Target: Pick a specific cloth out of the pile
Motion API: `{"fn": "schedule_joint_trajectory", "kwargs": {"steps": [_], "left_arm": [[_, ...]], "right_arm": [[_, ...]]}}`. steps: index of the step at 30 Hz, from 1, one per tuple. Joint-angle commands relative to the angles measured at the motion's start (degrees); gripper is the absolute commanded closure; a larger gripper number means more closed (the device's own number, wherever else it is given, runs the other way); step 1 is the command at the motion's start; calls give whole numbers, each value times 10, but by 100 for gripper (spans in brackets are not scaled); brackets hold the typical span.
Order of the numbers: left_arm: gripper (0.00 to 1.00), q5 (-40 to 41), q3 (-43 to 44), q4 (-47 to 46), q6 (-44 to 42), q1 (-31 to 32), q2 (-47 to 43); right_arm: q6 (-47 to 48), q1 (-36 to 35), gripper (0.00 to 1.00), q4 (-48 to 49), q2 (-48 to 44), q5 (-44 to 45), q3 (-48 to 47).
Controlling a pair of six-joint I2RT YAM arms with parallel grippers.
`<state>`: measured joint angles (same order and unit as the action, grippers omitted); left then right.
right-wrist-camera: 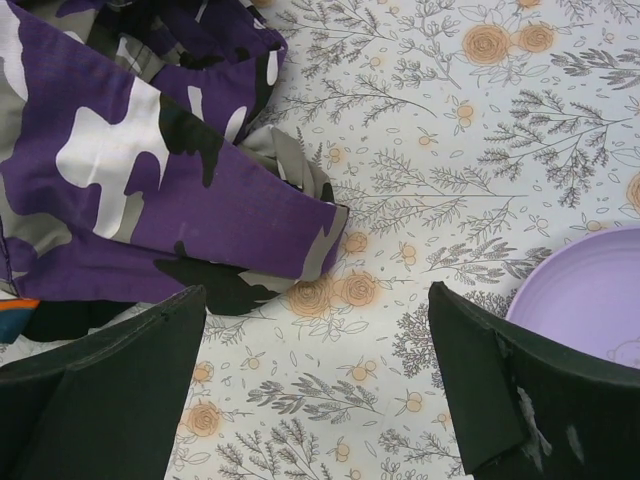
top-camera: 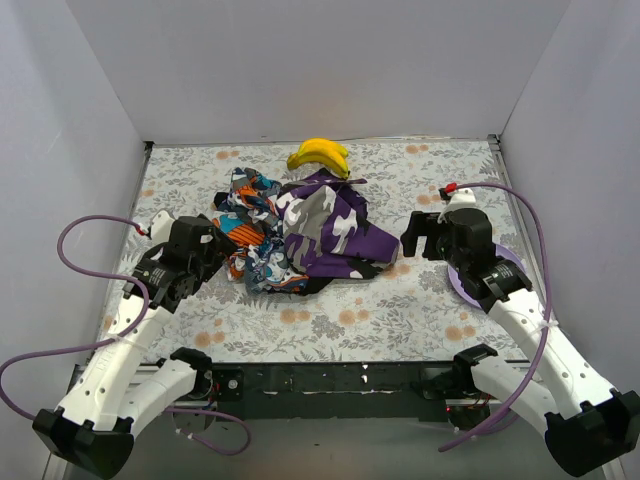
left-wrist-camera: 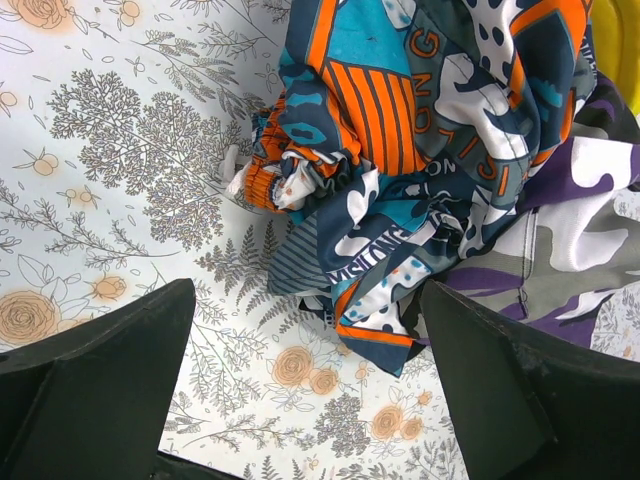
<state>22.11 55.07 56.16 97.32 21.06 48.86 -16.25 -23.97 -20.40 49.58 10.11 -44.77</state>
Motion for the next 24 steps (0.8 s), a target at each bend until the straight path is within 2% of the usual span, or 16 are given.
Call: {"fn": "schedule_joint_trajectory", "kwargs": {"steps": [1,3,4,6,12,15,18,22,24], "left_arm": [[2,7,7,-8,-6,-3,-11],[2,-16,-2,-28,-31,-3,-13],[2,-48,-7,-55,-52,-3,-13],[2,-76,-24,-89,-64,-3,-15],[2,-129,-33,-169,-78,-3,26],[2,-172,-22,-215,-85,-3,74],[2,-216,-1,-264,-92,-3,127],[2,-220,43,-294,-101,-2,200],[2,-210,69,-287,-106,-1,236]], "right_arm": [[19,1,2,33,1,-44,-12],[47,1,4,49,8,-95,-24],[55,1,5,52,22,-159,-32],[60,-15,4,75,39,-194,-47],[86,-127,2,148,165,-171,-126],[92,-144,2,160,282,-175,-195],[104,-158,2,161,359,-189,-241],[106,-165,2,215,423,-186,-280],[107,-165,2,210,474,-169,-300]]}}
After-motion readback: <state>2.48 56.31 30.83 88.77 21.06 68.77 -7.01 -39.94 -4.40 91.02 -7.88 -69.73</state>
